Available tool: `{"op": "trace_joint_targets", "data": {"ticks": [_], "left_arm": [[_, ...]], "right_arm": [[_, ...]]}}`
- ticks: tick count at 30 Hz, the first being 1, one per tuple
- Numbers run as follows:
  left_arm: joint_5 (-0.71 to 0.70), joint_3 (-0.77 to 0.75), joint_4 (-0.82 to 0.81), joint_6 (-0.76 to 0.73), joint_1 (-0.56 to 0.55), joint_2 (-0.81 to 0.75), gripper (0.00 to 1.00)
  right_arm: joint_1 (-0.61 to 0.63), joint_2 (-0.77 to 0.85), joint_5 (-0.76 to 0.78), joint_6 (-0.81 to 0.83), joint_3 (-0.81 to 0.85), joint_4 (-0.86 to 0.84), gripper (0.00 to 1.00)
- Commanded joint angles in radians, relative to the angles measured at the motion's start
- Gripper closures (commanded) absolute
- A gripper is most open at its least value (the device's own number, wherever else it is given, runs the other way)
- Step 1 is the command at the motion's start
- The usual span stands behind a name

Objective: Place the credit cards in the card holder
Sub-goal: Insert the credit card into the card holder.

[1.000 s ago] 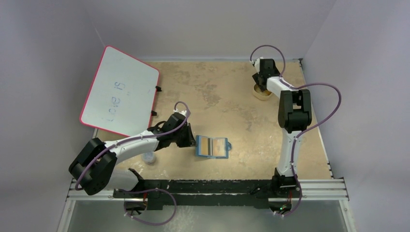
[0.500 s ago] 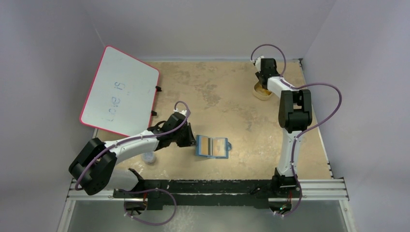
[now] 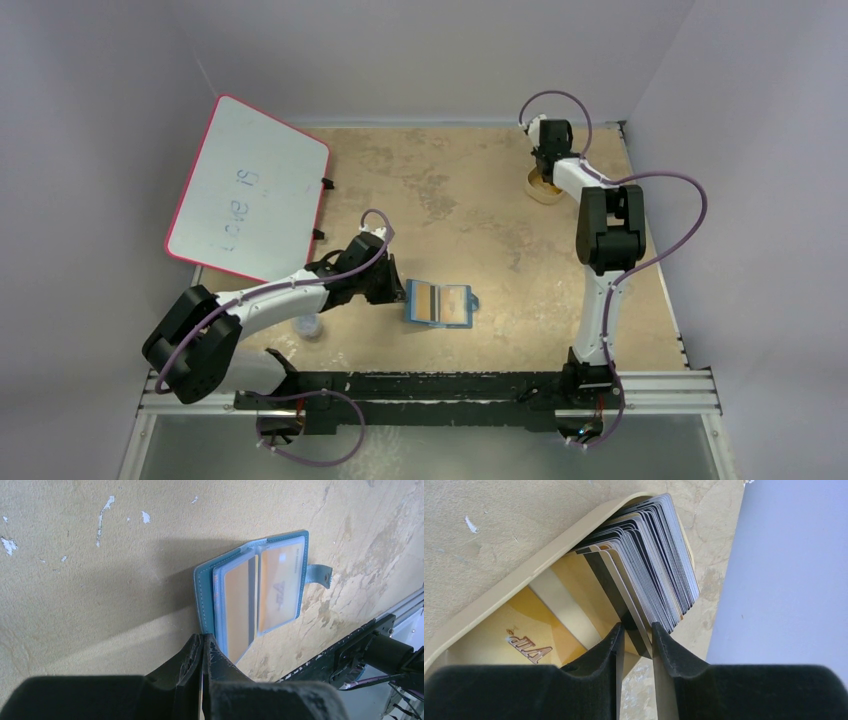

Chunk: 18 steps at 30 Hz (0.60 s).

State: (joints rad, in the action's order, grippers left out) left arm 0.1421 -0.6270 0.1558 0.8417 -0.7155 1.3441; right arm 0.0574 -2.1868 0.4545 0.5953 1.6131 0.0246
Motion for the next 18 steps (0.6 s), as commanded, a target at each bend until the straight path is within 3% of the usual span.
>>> {"op": "trace_joint_targets", "data": {"ticks": [1,9,18], "left_arm": [[-0.002,-0.044,-0.032,-0.013,0.000,-0.003,1.00],[0.000,-0.043,-0.041,-0.005,0.000,-0.006,1.00],[-0.022,-0.045,-0.027,0.000,0.000,0.009,1.00]], "right_arm": [[-0.013,0.035,0.027,0.000,0.054,-0.040,0.75],[-0.013,0.047,-0.001,-0.033,0.104,0.045,0.84],[-0.004,0.094,-0.188,-0.170,0.148,0.259,1.00]]}}
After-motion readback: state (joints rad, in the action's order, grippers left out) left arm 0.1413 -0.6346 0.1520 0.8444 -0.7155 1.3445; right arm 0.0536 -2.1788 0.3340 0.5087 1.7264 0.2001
